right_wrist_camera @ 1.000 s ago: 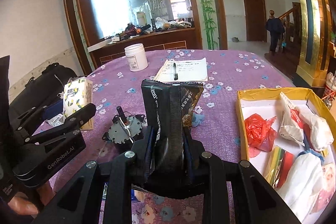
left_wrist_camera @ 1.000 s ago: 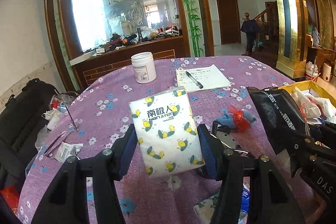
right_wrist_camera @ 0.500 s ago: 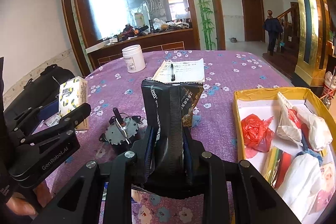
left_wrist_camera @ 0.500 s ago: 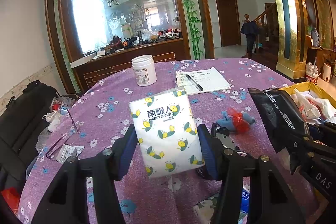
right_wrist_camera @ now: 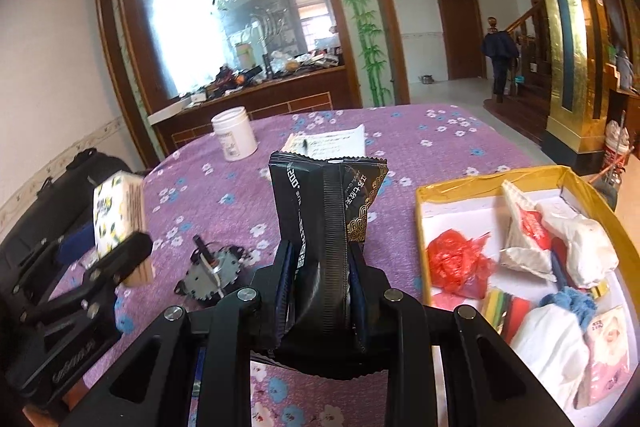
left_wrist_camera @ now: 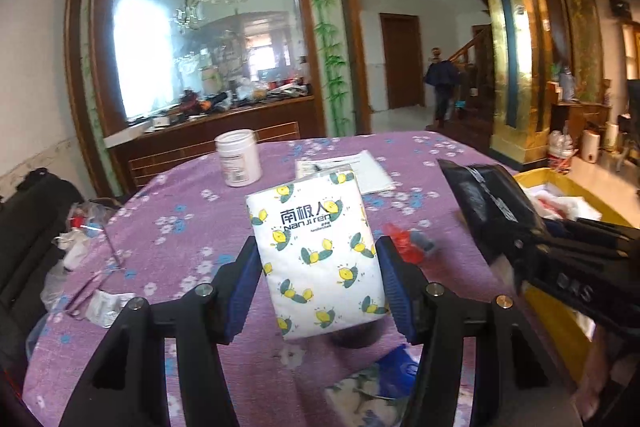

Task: Organize soft objects
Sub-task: 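Lift the tissue pack and black snack bag and carry them to the box, then lower the tissue pack and snack bag into the box, open both tools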

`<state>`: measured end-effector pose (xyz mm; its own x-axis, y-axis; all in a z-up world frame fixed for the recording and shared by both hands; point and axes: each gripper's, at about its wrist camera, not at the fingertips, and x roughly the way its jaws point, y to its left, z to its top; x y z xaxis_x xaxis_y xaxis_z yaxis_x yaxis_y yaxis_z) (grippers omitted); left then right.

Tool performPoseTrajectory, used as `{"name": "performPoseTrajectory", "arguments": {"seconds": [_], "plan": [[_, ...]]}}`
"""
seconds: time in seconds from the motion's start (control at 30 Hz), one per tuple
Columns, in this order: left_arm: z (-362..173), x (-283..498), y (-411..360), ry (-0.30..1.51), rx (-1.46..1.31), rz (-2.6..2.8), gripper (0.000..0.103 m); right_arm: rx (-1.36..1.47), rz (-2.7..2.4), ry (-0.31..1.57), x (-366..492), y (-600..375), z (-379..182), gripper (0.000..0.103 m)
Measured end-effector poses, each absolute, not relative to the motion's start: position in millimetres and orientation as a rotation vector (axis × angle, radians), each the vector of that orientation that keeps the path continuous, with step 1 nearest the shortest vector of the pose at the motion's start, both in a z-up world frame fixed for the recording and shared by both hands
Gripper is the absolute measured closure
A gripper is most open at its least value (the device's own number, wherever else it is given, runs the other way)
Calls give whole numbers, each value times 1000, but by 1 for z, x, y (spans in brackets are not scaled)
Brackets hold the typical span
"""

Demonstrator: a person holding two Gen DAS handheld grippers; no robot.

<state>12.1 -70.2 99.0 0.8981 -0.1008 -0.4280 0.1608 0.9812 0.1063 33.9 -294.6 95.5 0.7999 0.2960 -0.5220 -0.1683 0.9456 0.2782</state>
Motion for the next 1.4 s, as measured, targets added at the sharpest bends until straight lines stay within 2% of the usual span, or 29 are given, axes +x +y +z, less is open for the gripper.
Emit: {"name": "performPoseTrajectory", "arguments": {"seconds": [0.4, 0.67, 1.07, 1.2, 1.4], "plan": [[107, 9, -88, 464, 111, -243, 46, 298, 187, 537, 27, -328, 121, 75], [131, 5, -135, 520, 107, -364, 46, 313, 108, 474, 12, -390, 146, 75], [91, 27, -271, 759, 87, -584, 46, 468, -17, 655, 39, -515, 82, 75], [79, 28, -302, 784, 94, -616, 46, 460, -67, 705, 41, -526, 74, 75], [61, 28, -309, 805, 124, -611, 46, 412, -59, 777, 47, -516, 66, 75]]}}
